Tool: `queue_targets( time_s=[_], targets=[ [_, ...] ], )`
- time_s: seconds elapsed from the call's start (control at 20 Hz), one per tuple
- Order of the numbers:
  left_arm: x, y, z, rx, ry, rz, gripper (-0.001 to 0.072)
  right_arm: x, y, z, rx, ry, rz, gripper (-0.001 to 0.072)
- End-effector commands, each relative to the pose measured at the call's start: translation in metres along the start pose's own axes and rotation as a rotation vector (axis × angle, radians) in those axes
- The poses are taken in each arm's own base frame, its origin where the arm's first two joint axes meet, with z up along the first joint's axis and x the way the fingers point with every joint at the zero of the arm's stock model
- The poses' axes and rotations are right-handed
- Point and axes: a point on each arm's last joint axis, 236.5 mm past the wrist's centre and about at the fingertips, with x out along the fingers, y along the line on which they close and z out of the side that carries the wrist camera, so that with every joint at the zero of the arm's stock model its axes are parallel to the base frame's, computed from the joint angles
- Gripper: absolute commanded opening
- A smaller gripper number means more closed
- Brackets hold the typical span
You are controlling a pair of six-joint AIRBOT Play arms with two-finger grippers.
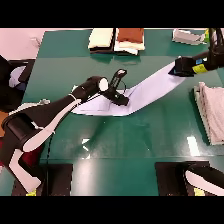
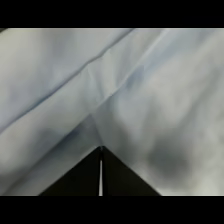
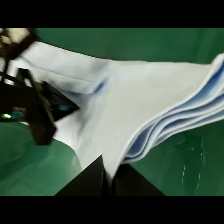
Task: Fold the shirts.
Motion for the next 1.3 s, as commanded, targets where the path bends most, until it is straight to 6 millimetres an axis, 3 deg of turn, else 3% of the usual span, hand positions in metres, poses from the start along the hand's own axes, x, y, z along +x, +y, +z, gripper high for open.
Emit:
queue_targets(
  time_s=[0.0, 0.2, 0.35, 0.45, 0.55, 0.7, 0.8, 0.9, 1.05, 1.1, 1.15, 1.25],
  targets=[
    [0.006, -0.005, -0.004, 0.017, 0.017, -0.022, 0.0023, -0.002, 0.037, 0.019, -0.057, -0.016, 0.047, 0.0014],
    [-0.006, 0.005, 0.003, -0.002, 0.000, -0.011, 0.0023, 0.008, 0.068, 0.030, -0.107, 0.001, 0.088, 0.0014],
    [-0.059, 0.032, 0.037, -0.019, -0.110, 0.034, 0.0023, 0.023, 0.093, 0.034, -0.144, 0.016, 0.122, 0.0014],
    [-0.117, 0.067, 0.057, -0.029, -0.193, 0.106, 0.0023, 0.037, 0.114, 0.037, -0.176, 0.017, 0.151, 0.0014],
    [-0.190, 0.110, 0.068, -0.039, -0.279, 0.217, 0.0024, 0.058, 0.141, 0.037, -0.215, 0.028, 0.185, 0.0014],
    [-0.295, 0.159, 0.066, -0.066, -0.401, 0.389, 0.0024, 0.101, 0.188, 0.034, -0.261, 0.043, 0.243, 0.0015],
    [-0.354, 0.179, 0.057, -0.094, -0.472, 0.479, 0.0024, 0.135, 0.230, 0.025, -0.254, 0.055, 0.348, 0.0016],
    [-0.398, 0.186, 0.047, -0.115, -0.530, 0.537, 0.0024, 0.178, 0.264, 0.014, -0.216, 0.066, 0.447, 0.0017],
    [-0.431, 0.186, 0.037, -0.135, -0.575, 0.571, 0.0024, 0.243, 0.292, -0.005, -0.234, 0.060, 0.526, 0.0051],
    [-0.434, 0.184, 0.034, -0.132, -0.572, 0.575, 0.0024, 0.262, 0.297, -0.009, -0.221, 0.052, 0.537, 0.0219],
    [-0.433, 0.183, 0.032, -0.134, -0.565, 0.572, 0.0024, 0.276, 0.295, -0.011, -0.209, 0.052, 0.531, 0.0340],
    [-0.430, 0.182, 0.027, -0.140, -0.541, 0.567, 0.0024, 0.281, 0.286, -0.017, -0.221, 0.100, 0.517, 0.0350]
  ],
)
